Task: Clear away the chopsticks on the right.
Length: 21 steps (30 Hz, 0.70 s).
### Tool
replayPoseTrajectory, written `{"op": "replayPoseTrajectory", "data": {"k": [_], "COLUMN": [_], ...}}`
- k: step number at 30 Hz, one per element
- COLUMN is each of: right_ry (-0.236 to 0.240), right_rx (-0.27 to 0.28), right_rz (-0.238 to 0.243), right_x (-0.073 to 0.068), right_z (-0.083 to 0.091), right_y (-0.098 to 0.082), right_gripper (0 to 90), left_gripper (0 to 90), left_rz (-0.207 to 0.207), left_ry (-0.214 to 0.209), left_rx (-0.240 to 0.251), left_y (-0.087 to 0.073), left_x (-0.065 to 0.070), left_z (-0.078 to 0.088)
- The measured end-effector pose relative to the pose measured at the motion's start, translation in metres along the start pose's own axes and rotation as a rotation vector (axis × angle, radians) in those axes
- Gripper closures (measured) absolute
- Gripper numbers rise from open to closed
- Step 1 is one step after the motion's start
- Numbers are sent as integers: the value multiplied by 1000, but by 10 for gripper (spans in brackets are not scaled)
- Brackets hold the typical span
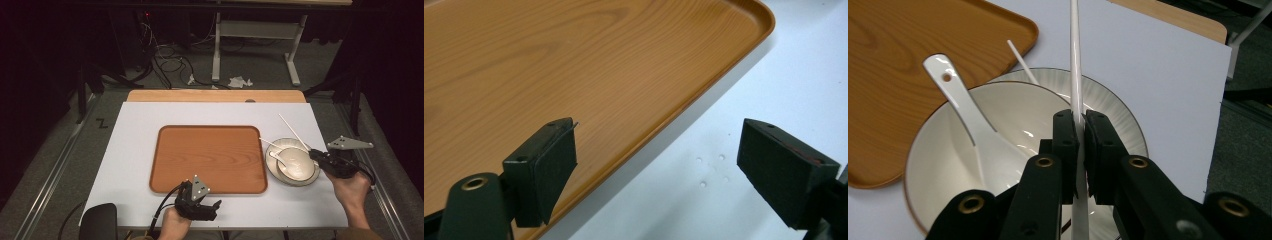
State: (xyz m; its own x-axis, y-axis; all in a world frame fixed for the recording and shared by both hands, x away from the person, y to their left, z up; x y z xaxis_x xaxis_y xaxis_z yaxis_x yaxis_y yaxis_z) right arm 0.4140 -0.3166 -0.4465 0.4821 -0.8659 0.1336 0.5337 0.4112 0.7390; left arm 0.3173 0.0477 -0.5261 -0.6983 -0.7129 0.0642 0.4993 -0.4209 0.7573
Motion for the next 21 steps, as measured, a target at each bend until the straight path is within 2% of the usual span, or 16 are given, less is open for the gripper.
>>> {"op": "replayPoseTrajectory", "data": {"k": [5,6,11,12,13,15,16,17,21], "right_ry": [12,12,31,31,38,46,61,61,80], "right_rx": [-1,-1,-8,-8,-9,-13,-18,-18,-35], "right_rz": [26,26,57,57,69,75,91,91,126], "right_x": [-16,-16,-36,-36,-45,-50,-60,-60,-78], "right_z": [10,10,16,16,17,17,17,17,12], "right_y": [-3,-3,-5,-5,-5,-5,-5,-5,-5], "right_gripper": [853,853,853,853,853,854,853,853,853], "left_gripper": [163,163,163,163,163,163,163,163,163], "left_rz": [-18,-23,-40,-40,-39,-45,-46,-48,-54], "left_ry": [-21,-26,-43,-43,-45,-48,-51,-53,-59], "left_rx": [0,-1,2,2,4,4,4,4,8], "left_y": [4,5,9,9,9,10,11,12,13], "left_x": [2,3,4,4,5,5,5,5,6], "left_z": [-4,-5,-8,-8,-9,-10,-10,-11,-11]}}
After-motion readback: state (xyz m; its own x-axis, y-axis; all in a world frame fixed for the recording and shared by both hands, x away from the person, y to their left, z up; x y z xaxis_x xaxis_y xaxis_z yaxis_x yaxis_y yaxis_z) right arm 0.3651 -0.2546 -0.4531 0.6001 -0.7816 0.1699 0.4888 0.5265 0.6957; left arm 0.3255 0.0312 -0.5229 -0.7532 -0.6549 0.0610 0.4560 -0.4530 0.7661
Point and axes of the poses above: each handheld gripper's, and its own axes: z roughly backward along the jaws, y roughly out of its top, x roughly to its right, the point moved 5 cm from there along -z, roughly forward along the jaws, and after that the axes turned 3 degrees about -y, right-handed, at the moved point
